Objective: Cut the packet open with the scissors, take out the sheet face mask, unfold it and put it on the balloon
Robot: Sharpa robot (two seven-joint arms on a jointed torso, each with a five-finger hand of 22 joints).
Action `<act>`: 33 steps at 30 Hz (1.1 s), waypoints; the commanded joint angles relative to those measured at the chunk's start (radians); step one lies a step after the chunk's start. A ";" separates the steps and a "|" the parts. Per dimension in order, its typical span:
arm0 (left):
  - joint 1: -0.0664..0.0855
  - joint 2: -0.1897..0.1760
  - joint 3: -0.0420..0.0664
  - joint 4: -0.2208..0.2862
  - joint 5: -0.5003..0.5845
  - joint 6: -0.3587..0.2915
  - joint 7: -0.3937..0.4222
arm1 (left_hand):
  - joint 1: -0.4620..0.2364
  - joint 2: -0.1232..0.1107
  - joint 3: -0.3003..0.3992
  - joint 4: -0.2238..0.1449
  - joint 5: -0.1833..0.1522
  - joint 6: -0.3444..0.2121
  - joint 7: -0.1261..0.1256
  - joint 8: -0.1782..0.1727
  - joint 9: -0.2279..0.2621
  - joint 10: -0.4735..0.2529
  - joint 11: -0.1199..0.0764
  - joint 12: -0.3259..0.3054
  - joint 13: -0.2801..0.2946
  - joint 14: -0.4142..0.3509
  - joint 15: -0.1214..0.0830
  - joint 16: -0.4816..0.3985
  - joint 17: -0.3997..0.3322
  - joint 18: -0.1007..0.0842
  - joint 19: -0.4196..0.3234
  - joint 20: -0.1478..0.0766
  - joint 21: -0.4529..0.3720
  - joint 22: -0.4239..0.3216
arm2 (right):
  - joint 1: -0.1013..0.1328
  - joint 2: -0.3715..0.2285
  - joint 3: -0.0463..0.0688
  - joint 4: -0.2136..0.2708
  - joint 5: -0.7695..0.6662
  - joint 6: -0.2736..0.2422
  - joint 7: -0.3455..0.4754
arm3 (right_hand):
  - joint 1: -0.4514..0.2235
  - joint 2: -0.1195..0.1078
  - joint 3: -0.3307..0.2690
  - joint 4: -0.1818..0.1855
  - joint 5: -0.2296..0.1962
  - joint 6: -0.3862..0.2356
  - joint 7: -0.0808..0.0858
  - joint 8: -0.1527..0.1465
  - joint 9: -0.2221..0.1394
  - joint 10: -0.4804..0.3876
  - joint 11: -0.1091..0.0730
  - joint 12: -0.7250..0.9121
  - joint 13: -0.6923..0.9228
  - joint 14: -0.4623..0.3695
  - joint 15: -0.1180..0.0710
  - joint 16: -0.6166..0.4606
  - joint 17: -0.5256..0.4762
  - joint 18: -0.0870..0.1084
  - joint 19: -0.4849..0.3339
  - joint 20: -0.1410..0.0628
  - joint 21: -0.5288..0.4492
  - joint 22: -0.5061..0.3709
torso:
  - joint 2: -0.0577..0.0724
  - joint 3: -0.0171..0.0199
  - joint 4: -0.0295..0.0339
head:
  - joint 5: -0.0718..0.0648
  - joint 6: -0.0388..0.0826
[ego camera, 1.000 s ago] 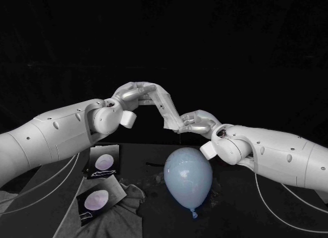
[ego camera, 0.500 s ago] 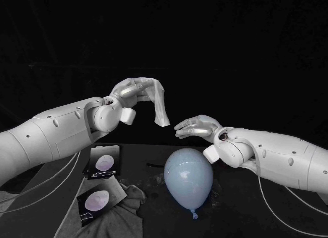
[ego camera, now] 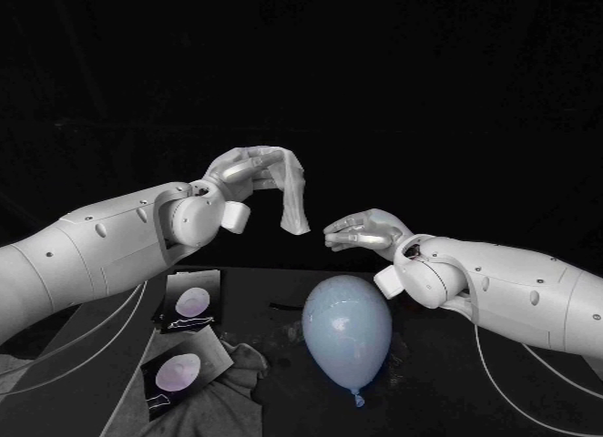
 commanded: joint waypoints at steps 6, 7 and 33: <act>0.003 -0.011 0.000 0.035 -0.057 0.048 -0.021 | -0.001 0.005 0.006 0.000 0.007 0.004 0.032 0.007 0.138 0.006 -0.002 0.002 0.001 0.006 -0.003 0.003 -0.001 0.015 0.017 -0.002 -0.001 0.002 | 0.026 0.014 0.007 -0.004 0.051 -0.083 0.151 | -0.033 -0.022 -0.061 0.070 -0.046 -0.040 0.043 -0.051 -0.017 -0.063 0.024 -0.040 -0.009 -0.035 0.014 0.000 0.007 -0.018 -0.010 0.000 -0.069 -0.055 | 0.000 -0.0007 0.0008 | -0.001 0.008; 0.003 -0.012 0.000 0.038 -0.065 0.050 -0.023 | -0.001 0.005 0.006 0.000 0.007 0.004 0.032 0.007 0.138 0.006 -0.002 0.002 0.001 0.006 -0.003 0.003 -0.001 0.015 0.018 -0.002 -0.001 0.002 | 0.030 0.017 0.008 -0.005 0.052 -0.089 0.160 | -0.031 -0.025 -0.075 0.075 -0.050 -0.051 0.045 -0.061 -0.019 -0.082 0.029 -0.049 -0.010 -0.046 0.018 -0.003 0.007 -0.022 -0.013 0.000 -0.079 -0.062 | -0.001 -0.0005 0.0012 | -0.002 0.008; 0.001 -0.019 -0.007 0.100 -0.245 0.035 -0.050 | -0.006 0.000 0.002 0.002 0.007 0.006 0.030 0.009 0.140 0.013 -0.005 0.004 0.002 0.012 -0.004 0.005 0.000 0.014 0.019 -0.003 -0.002 0.001 | 0.061 0.038 0.016 0.027 0.012 -0.099 0.208 | 0.035 -0.009 -0.276 0.118 -0.055 -0.166 0.070 -0.140 -0.016 -0.214 0.067 -0.091 -0.005 -0.193 0.058 -0.031 0.022 -0.063 -0.167 0.001 -0.249 -0.215 | 0.000 -0.0003 0.0006 | -0.006 0.006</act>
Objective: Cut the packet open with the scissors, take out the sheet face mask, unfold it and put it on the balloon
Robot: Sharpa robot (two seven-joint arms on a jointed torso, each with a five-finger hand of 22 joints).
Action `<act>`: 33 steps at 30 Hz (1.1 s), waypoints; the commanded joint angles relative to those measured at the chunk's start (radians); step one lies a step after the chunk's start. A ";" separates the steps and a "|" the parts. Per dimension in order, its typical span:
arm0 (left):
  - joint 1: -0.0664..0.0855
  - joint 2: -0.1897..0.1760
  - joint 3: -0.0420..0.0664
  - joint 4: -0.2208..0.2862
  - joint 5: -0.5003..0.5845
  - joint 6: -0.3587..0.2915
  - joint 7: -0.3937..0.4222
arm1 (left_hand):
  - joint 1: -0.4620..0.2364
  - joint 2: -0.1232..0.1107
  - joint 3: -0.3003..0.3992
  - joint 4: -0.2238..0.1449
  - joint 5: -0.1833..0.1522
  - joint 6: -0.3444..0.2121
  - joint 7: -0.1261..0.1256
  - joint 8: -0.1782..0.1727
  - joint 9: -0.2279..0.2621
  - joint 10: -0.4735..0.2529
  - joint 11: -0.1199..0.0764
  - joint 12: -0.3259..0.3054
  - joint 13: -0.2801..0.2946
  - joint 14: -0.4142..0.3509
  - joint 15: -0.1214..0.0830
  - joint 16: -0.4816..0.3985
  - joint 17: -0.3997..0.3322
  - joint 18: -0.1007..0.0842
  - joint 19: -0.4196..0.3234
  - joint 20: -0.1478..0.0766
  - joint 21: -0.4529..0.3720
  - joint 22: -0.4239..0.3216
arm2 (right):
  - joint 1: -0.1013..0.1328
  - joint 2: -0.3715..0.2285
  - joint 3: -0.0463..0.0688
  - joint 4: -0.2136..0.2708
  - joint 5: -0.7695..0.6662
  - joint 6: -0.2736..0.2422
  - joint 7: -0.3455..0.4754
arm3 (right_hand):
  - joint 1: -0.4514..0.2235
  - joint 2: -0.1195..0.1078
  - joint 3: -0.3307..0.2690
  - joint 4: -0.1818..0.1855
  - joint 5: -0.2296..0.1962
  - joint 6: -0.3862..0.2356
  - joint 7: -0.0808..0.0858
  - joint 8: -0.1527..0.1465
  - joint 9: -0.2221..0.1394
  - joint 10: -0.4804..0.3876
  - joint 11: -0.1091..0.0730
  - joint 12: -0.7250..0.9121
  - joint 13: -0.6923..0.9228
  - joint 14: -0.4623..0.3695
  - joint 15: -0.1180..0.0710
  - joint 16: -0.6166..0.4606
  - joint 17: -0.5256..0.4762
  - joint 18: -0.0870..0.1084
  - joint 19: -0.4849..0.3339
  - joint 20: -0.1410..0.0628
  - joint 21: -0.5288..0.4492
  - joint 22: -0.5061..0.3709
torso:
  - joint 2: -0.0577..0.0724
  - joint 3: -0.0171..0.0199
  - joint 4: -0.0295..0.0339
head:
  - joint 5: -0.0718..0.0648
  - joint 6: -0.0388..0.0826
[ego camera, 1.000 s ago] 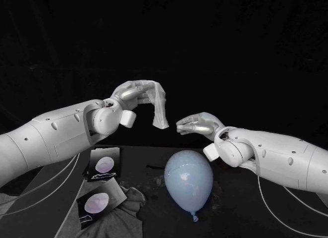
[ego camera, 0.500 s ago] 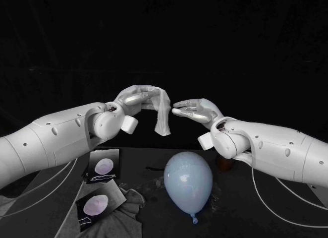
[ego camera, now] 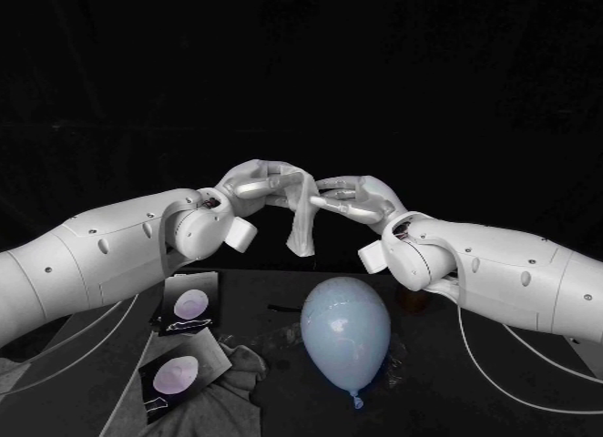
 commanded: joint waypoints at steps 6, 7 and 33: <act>0.001 -0.002 0.001 0.017 -0.063 -0.008 -0.003 | -0.003 0.003 0.002 0.003 0.003 0.006 0.027 0.005 0.140 0.010 0.000 0.005 0.001 0.009 -0.001 0.006 0.000 0.015 0.005 -0.001 -0.003 0.000 | 0.001 0.002 0.001 0.004 -0.032 -0.016 0.027 | 0.104 0.069 0.015 -0.026 -0.003 0.129 0.075 0.060 0.039 0.119 -0.039 0.074 0.013 0.080 -0.031 0.052 0.024 0.010 0.098 -0.001 0.032 0.032 | -0.001 -0.0002 0.0000 | -0.001 0.002; 0.001 -0.003 0.001 0.018 -0.065 -0.009 -0.003 | -0.003 0.003 0.002 0.003 0.003 0.006 0.027 0.005 0.140 0.010 0.000 0.005 0.001 0.009 -0.001 0.006 0.000 0.015 0.005 -0.001 -0.003 0.000 | 0.001 0.002 0.001 0.004 -0.035 -0.019 0.027 | 0.123 0.083 0.033 -0.033 -0.003 0.156 0.065 0.072 0.043 0.145 -0.051 0.085 0.014 0.104 -0.041 0.064 0.028 0.018 0.130 -0.002 0.048 0.045 | -0.001 -0.0002 0.0000 | -0.001 0.002; 0.002 -0.015 0.000 0.034 -0.190 -0.082 -0.008 | -0.007 0.001 -0.003 0.008 0.003 0.007 0.027 0.003 0.139 0.013 -0.001 0.003 0.001 0.014 -0.002 0.008 0.002 0.016 0.011 -0.003 -0.002 0.001 | -0.001 -0.030 0.003 0.042 -0.068 -0.148 0.027 | 0.094 0.124 0.307 -0.111 -0.003 0.337 -0.021 0.199 0.121 0.409 -0.149 0.145 0.021 0.392 -0.124 0.076 -0.023 0.070 0.360 -0.028 0.186 0.114 | 0.000 0.0003 -0.0003 | 0.003 -0.004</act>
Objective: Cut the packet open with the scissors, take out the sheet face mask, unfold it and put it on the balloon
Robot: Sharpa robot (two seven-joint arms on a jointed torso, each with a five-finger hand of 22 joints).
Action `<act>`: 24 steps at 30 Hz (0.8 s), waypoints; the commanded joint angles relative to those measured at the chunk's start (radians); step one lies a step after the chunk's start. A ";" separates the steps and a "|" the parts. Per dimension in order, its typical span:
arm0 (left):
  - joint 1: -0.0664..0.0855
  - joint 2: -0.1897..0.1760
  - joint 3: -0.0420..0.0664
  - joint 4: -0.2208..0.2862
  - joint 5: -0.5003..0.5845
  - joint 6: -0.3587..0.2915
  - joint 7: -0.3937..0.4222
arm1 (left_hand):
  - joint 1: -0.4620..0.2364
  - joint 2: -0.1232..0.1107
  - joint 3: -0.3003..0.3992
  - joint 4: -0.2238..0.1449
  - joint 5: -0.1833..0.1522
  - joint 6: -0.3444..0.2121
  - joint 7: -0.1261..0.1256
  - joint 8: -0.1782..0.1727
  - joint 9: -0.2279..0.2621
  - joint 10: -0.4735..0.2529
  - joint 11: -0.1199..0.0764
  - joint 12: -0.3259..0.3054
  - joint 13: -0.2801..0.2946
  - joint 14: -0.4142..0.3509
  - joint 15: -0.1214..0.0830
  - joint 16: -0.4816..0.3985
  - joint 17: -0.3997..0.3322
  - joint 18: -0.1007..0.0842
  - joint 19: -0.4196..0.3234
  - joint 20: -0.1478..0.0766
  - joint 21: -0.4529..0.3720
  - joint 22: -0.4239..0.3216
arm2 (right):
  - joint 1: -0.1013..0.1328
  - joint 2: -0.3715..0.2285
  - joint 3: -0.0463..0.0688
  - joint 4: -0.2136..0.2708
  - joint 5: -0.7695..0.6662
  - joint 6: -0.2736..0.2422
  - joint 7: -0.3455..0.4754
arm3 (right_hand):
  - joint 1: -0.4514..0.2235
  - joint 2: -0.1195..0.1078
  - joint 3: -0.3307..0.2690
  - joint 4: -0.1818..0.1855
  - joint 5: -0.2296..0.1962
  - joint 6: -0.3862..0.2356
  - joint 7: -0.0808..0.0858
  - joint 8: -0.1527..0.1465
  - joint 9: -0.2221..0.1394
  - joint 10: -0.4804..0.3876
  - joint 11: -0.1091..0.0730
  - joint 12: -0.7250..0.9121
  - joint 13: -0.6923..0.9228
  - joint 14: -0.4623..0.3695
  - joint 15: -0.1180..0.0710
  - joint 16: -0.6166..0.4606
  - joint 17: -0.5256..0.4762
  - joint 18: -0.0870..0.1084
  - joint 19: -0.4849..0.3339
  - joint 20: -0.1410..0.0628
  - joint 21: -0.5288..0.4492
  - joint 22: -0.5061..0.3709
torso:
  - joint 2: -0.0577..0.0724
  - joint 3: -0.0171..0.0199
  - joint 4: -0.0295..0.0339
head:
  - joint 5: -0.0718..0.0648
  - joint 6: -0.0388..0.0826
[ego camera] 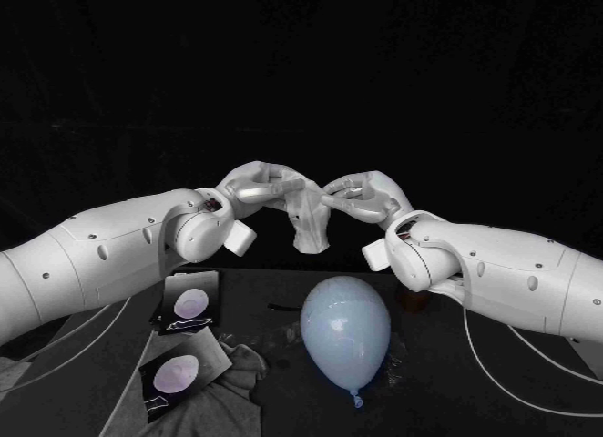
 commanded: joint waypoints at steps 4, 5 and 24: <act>0.001 0.001 0.001 0.003 -0.084 -0.051 0.013 | -0.001 0.009 -0.011 0.012 0.002 0.012 0.020 -0.002 0.138 0.008 -0.007 0.002 -0.001 0.074 -0.018 0.040 0.023 0.017 0.042 -0.015 0.012 0.005 | 0.000 -0.016 0.003 0.024 -0.035 -0.032 -0.012 | -0.015 -0.003 0.012 -0.007 0.005 -0.001 -0.006 0.010 0.011 0.030 -0.021 0.007 0.003 0.011 0.001 -0.010 -0.004 0.015 0.011 0.000 0.013 0.005 | 0.001 -0.0003 -0.0003 | 0.003 -0.003; 0.001 0.002 0.000 0.000 -0.087 -0.057 0.014 | 0.000 0.010 -0.015 0.014 0.003 0.013 0.018 -0.004 0.137 0.009 -0.011 0.002 -0.001 0.113 -0.027 0.063 0.037 0.018 0.053 -0.023 0.015 0.006 | 0.000 -0.021 0.004 0.030 -0.047 -0.033 -0.019 | -0.016 -0.004 0.013 -0.009 0.005 -0.001 -0.007 0.012 0.013 0.030 -0.021 0.007 0.004 0.013 0.000 -0.011 -0.005 0.015 0.012 -0.001 0.015 0.007 | 0.001 -0.0004 -0.0006 | 0.004 -0.003; -0.008 0.014 -0.018 -0.012 0.073 -0.043 0.027 | -0.001 0.012 -0.014 0.025 0.003 0.011 0.023 -0.020 0.128 0.049 -0.012 0.008 0.002 0.083 -0.017 0.048 0.049 0.010 -0.010 -0.007 -0.029 -0.004 | 0.001 -0.024 0.009 0.054 -0.114 -0.040 -0.078 | -0.023 -0.003 0.023 -0.019 0.005 -0.005 -0.006 0.018 0.022 0.030 -0.021 0.008 0.007 0.015 0.000 -0.018 -0.010 0.014 0.014 -0.002 0.025 0.014 | 0.000 -0.0009 0.0009 | -0.002 -0.012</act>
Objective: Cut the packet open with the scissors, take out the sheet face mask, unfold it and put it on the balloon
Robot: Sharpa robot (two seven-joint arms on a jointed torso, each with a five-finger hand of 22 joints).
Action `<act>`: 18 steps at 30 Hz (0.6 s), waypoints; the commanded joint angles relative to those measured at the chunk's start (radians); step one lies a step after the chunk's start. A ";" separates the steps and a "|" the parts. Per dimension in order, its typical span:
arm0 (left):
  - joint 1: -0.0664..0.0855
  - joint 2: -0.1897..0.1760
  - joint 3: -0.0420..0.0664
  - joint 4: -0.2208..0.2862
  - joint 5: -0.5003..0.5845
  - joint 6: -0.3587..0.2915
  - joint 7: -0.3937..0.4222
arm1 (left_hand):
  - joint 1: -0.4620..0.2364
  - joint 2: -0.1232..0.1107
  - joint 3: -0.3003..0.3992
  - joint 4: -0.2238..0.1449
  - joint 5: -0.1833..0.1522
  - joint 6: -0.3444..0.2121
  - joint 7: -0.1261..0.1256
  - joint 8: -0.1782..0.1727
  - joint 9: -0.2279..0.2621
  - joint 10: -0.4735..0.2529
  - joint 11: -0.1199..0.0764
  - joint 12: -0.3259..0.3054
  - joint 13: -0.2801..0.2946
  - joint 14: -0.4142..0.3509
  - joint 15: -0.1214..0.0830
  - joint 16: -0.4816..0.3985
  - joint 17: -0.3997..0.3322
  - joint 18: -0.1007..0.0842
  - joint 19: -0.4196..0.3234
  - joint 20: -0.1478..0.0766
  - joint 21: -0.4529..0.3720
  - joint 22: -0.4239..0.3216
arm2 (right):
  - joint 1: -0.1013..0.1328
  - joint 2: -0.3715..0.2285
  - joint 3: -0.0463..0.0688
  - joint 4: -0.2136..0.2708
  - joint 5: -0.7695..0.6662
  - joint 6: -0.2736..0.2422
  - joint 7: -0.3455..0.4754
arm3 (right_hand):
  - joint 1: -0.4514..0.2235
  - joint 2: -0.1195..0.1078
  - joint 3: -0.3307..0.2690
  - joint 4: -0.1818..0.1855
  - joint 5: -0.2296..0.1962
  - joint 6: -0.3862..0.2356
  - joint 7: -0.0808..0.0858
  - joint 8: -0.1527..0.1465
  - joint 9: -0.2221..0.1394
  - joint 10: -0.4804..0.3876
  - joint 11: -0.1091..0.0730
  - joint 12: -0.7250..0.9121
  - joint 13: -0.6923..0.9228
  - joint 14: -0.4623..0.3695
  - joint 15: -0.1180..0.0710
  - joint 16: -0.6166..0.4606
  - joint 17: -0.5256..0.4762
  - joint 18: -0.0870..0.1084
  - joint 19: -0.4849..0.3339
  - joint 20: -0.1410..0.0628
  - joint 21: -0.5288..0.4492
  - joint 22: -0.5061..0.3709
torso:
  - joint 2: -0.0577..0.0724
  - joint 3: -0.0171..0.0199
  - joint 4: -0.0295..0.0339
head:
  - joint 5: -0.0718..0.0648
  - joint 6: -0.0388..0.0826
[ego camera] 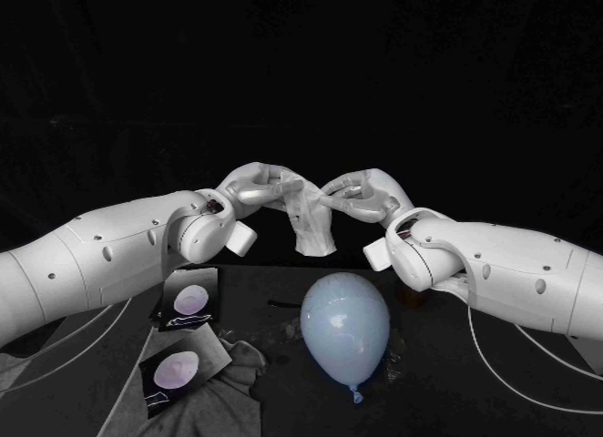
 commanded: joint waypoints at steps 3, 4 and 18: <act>-0.002 0.002 -0.001 0.000 0.090 0.000 0.022 | -0.003 0.007 -0.001 0.005 0.003 0.003 0.021 -0.008 0.127 0.019 -0.002 0.003 0.001 -0.008 0.003 -0.005 0.004 0.018 -0.031 0.014 -0.018 0.000 | 0.001 0.000 0.001 0.003 -0.035 -0.010 -0.022 | -0.008 0.005 0.006 -0.002 0.002 -0.001 -0.003 0.006 0.000 0.022 -0.015 0.005 0.002 0.007 0.002 -0.003 -0.002 0.016 0.007 -0.002 0.007 0.002 | 0.000 0.0004 0.0012 | 0.000 -0.001; -0.002 0.002 -0.002 -0.001 0.092 -0.003 0.023 | -0.003 0.007 -0.001 0.005 0.003 0.003 0.021 -0.008 0.126 0.019 -0.002 0.003 0.001 -0.008 0.003 -0.005 0.004 0.018 -0.032 0.014 -0.019 0.000 | 0.001 0.000 0.001 0.004 -0.035 -0.010 -0.022 | -0.008 0.005 0.006 -0.002 0.002 -0.001 -0.003 0.006 0.000 0.022 -0.015 0.005 0.002 0.007 0.002 -0.003 -0.002 0.016 0.007 -0.002 0.007 0.002 | 0.000 0.0003 0.0010 | 0.001 -0.002; -0.006 0.005 -0.009 -0.010 0.092 -0.046 0.028 | 0.002 -0.003 -0.003 -0.003 0.003 0.007 0.022 -0.011 0.124 0.020 -0.001 0.000 0.001 -0.014 0.004 -0.009 0.006 0.021 -0.039 0.018 -0.023 0.002 | 0.001 0.000 0.001 0.012 -0.010 -0.011 -0.028 | -0.011 0.007 0.010 -0.005 0.002 -0.003 -0.002 0.008 0.003 0.022 -0.015 0.006 0.003 0.009 0.002 -0.005 -0.003 0.015 0.006 -0.003 0.011 0.005 | -0.001 0.0008 -0.0014 | 0.000 -0.002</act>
